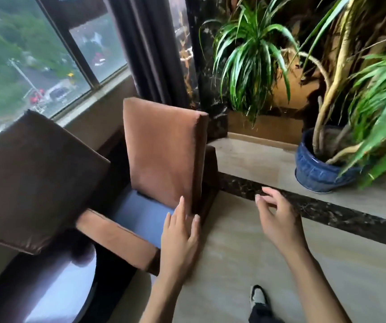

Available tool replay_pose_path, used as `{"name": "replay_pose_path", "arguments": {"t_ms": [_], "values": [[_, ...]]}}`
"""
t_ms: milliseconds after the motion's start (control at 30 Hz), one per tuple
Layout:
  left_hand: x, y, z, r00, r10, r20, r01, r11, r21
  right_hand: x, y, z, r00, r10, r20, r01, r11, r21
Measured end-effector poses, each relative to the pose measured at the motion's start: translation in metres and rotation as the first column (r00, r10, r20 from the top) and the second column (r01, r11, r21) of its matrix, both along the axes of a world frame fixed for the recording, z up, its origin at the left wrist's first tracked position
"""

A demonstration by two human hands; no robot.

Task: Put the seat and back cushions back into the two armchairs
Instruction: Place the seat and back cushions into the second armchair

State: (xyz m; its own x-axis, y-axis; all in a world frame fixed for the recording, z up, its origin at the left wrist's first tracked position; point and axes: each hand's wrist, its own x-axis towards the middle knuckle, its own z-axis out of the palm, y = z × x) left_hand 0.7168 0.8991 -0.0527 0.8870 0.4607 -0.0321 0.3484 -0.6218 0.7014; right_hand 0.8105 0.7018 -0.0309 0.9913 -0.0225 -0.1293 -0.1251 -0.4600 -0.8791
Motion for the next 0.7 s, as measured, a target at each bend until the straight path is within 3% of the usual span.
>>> {"name": "replay_pose_path", "arguments": {"t_ms": [167, 333, 533, 700], "values": [[0.089, 0.007, 0.017, 0.998, 0.064, 0.002, -0.064, 0.997, 0.051, 0.108, 0.015, 0.014, 0.997, 0.080, 0.005, -0.081, 0.996, 0.047], [0.127, 0.048, 0.010, 0.973, 0.227, -0.029, -0.228, 0.973, -0.028, 0.184, 0.068, 0.005, 0.983, 0.184, -0.025, -0.183, 0.982, 0.034], [0.183, 0.129, -0.023, 0.885, 0.456, -0.092, -0.462, 0.884, -0.071, 0.272, 0.173, -0.018, 0.922, 0.382, -0.067, -0.385, 0.921, -0.050], [0.260, 0.212, -0.032, 0.867, 0.494, -0.059, -0.497, 0.860, -0.117, 0.354, 0.263, -0.017, 0.873, 0.482, -0.077, -0.487, 0.853, -0.185]]}}
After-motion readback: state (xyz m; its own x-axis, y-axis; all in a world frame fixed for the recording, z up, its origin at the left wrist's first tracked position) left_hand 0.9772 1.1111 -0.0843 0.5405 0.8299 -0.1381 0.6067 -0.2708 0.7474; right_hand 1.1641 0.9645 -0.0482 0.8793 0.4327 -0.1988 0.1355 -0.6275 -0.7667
